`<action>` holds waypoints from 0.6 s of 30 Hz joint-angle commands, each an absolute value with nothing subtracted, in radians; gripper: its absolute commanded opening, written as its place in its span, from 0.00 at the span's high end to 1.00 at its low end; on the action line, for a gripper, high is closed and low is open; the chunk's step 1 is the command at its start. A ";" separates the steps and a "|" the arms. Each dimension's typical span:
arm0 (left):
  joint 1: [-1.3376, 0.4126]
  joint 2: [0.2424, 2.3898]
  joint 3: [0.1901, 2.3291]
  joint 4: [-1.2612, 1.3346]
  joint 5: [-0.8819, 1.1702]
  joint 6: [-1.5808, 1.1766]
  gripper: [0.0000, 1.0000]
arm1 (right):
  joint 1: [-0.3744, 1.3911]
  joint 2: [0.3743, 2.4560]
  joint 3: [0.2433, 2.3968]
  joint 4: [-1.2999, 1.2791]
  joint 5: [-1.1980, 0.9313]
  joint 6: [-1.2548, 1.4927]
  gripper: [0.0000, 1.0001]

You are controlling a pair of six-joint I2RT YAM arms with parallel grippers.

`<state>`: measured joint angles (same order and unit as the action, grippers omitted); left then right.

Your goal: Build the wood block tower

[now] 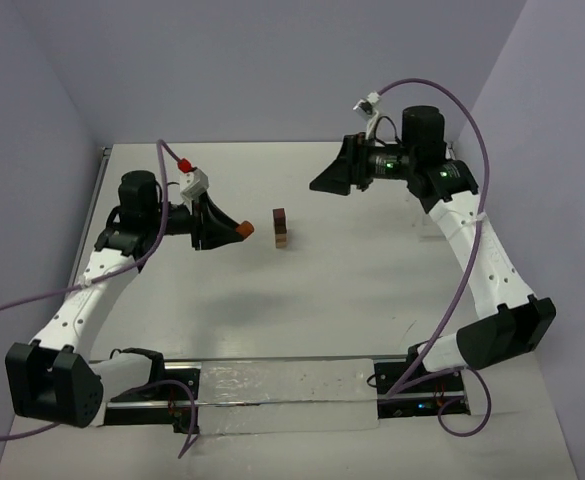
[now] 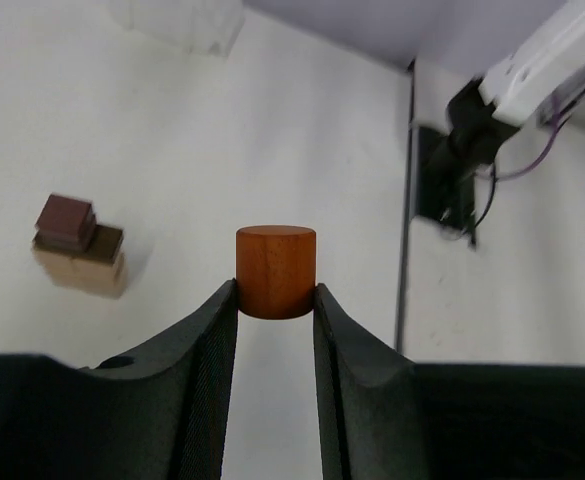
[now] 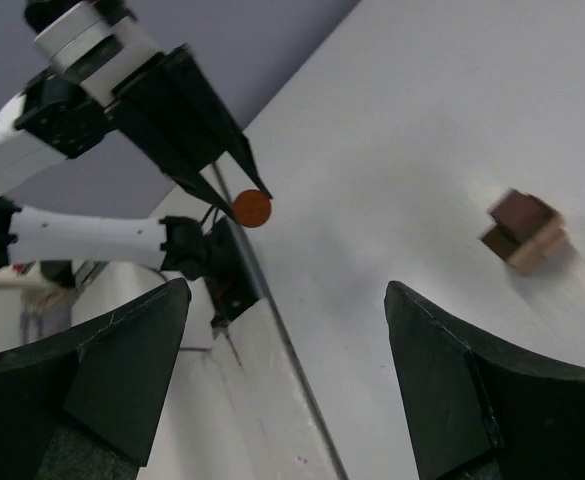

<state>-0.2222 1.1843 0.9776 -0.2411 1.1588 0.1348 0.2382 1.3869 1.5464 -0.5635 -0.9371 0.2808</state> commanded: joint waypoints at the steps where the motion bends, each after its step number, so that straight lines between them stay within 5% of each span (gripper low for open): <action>1: -0.218 1.075 0.869 0.315 1.266 -0.525 0.88 | 0.376 1.424 1.627 -0.467 -1.050 0.319 0.14; 6: -0.218 1.034 0.794 0.586 1.228 -0.785 0.88 | 0.490 1.464 1.636 -0.371 -1.124 0.412 0.20; 18: -0.219 1.019 0.765 0.687 1.190 -0.850 0.88 | 0.610 1.602 1.676 -0.331 -1.140 0.537 0.21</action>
